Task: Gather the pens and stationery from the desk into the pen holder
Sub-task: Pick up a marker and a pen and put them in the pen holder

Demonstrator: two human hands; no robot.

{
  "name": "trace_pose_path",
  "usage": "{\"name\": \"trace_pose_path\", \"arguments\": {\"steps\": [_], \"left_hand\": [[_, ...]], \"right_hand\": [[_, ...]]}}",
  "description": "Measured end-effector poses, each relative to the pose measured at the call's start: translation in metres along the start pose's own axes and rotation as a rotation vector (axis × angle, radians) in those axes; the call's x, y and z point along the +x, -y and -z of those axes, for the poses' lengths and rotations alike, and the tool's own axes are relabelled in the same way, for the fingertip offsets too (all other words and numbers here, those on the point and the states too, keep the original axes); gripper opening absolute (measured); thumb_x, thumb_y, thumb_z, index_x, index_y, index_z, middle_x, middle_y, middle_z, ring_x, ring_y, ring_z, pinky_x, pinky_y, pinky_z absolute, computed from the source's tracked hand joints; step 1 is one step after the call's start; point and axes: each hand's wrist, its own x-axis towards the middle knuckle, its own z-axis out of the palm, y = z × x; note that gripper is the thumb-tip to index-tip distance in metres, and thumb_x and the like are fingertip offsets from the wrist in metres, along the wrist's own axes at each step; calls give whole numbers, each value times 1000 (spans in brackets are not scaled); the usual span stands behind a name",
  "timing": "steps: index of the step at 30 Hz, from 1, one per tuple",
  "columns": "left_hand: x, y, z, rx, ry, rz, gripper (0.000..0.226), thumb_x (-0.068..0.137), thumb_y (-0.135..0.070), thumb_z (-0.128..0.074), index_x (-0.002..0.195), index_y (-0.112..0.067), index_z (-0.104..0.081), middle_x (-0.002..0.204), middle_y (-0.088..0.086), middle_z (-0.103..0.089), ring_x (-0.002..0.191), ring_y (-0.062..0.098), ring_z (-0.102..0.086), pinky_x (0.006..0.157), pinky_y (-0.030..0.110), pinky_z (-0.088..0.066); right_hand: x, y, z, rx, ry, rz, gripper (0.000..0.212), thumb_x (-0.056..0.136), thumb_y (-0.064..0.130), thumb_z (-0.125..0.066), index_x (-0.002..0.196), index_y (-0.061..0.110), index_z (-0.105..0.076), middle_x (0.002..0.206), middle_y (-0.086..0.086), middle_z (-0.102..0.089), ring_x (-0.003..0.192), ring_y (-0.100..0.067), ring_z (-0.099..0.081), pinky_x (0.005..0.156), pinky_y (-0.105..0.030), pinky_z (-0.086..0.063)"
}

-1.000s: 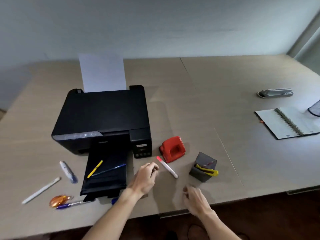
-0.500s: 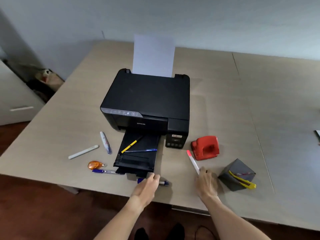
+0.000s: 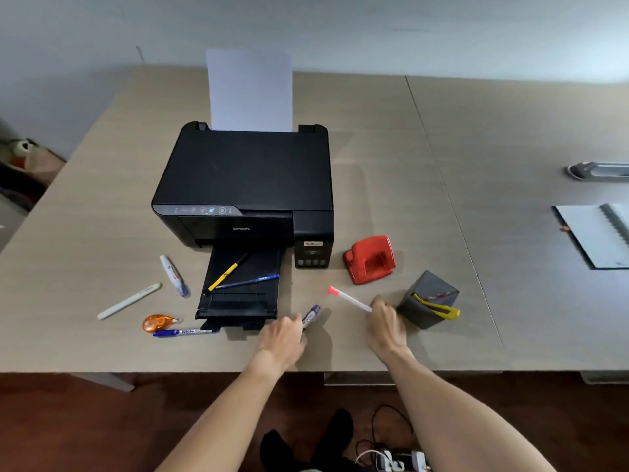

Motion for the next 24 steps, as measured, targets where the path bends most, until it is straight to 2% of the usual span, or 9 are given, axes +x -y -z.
{"name": "trace_pose_path", "arguments": {"steps": [2, 5, 8, 12, 16, 18, 20, 24], "left_hand": [[3, -5, 2, 12, -40, -36, 21, 97, -30, -42, 107, -13, -50, 95, 12, -67, 87, 34, -66, 62, 37, -43], [9, -9, 9, 8, -78, -72, 26, 101, -35, -34, 101, -17, -53, 96, 10, -66, 86, 32, -65, 64, 39, -46], [19, -13, 19, -1, -112, -141, 26, 101, -29, -31, 98, -16, -54, 98, 12, -61, 84, 34, -64, 67, 43, -51], [37, -28, 38, -48, -103, -188, 13, 92, -16, -38, 94, -16, -50, 99, 13, -53, 84, 38, -61, 69, 43, -48], [50, -56, 58, -163, -172, -265, 13, 89, -12, -41, 99, -14, -50, 98, 12, -55, 81, 37, -60, 63, 40, -44], [52, -71, 67, -245, -207, -318, 8, 89, -11, -42, 95, -12, -48, 95, 12, -57, 78, 36, -59, 61, 38, -43], [53, -83, 75, -315, -233, -389, 5, 89, -10, -45, 93, -11, -48, 94, 13, -59, 78, 34, -59, 63, 37, -43], [53, -105, 81, -395, -224, -493, 3, 92, -13, -49, 93, -16, -50, 95, 8, -60, 81, 26, -59, 71, 40, -50]], "right_hand": [[-7, -4, 8, 89, -76, 67, 10, 92, 2, -48, 98, 9, -49, 93, -14, -64, 82, -31, -62, 62, -35, -46], [-17, -11, 23, 220, -252, 252, 15, 89, -2, -50, 101, 6, -55, 96, -14, -64, 90, -30, -56, 79, -38, -44], [-27, -19, 47, 332, -425, 333, 17, 88, -1, -53, 103, 6, -57, 96, -14, -63, 91, -23, -52, 85, -32, -42], [-36, -44, 85, 432, -587, 208, 22, 84, 3, -43, 103, 6, -53, 95, -16, -60, 92, -26, -50, 84, -34, -43], [-41, -77, 110, 399, -703, 70, 23, 88, 5, -37, 106, 4, -52, 99, -16, -60, 94, -26, -49, 84, -35, -41], [-40, -86, 116, 350, -701, 23, 22, 90, -3, -38, 106, 5, -51, 100, -15, -60, 95, -28, -51, 86, -36, -41], [-36, -90, 118, 274, -613, -33, 27, 89, -7, -40, 108, 8, -52, 104, -12, -61, 100, -28, -52, 88, -34, -37], [-29, -94, 112, 154, -438, -78, 23, 92, 1, -41, 104, 14, -56, 103, -10, -65, 97, -28, -57, 87, -36, -40]]}}
